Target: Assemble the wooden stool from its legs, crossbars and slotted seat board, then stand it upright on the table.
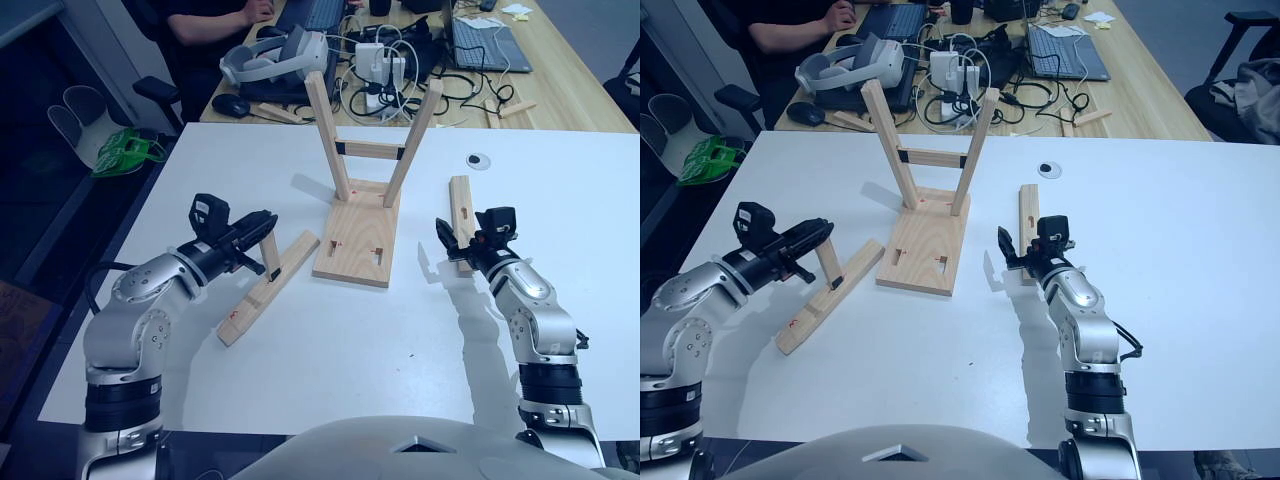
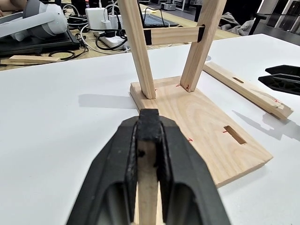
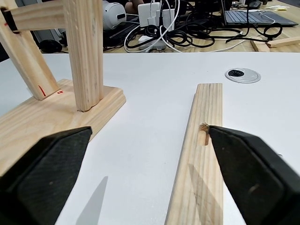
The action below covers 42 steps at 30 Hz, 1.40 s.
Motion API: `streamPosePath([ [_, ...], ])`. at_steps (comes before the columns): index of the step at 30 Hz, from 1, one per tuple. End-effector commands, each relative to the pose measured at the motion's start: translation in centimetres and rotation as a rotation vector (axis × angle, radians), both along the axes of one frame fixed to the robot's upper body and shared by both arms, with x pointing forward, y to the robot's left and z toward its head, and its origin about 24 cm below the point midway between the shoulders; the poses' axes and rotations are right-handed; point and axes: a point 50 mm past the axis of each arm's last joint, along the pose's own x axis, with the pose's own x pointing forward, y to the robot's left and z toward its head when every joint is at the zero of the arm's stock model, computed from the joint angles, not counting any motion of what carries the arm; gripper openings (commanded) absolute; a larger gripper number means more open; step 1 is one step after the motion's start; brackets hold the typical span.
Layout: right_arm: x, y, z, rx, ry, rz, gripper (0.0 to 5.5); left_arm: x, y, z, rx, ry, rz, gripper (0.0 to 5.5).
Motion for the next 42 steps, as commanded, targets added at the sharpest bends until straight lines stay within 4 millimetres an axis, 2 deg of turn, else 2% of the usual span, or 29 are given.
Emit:
streamPosePath([
  [1, 0.3, -0.1, 0.4, 0.006, -0.015, 0.000, 4.59, 0.0, -0.3, -0.7, 0.019, -0.001, 0.050, 0.41],
  [12, 0.4, -0.1, 0.5, 0.003, -0.014, 0.007, 4.59, 0.4, -1.7, -0.8, -0.031, -0.033, 0.145, 0.41],
  [19, 0.7, 0.1, 0.6, 0.003, -0.020, 0.020, 4.59, 1.8, -2.2, -1.3, -0.011, -0.072, 0.220, 0.41],
  [30, 1.6, 0.1, 1.2, -0.030, -0.046, 0.048, 4.59, 6.2, -4.2, -2.4, -0.041, -0.163, 0.257, 0.41],
  [35, 1.1, -0.4, 0.8, 0.044, -0.021, -0.010, 4.59, 8.1, -5.0, -3.6, 0.029, -0.181, 0.332, 0.41],
  [42, 1.5, -0.7, 0.8, 0.078, -0.013, -0.041, 4.59, 9.1, -6.3, -4.8, 0.029, -0.198, 0.427, 0.41],
])
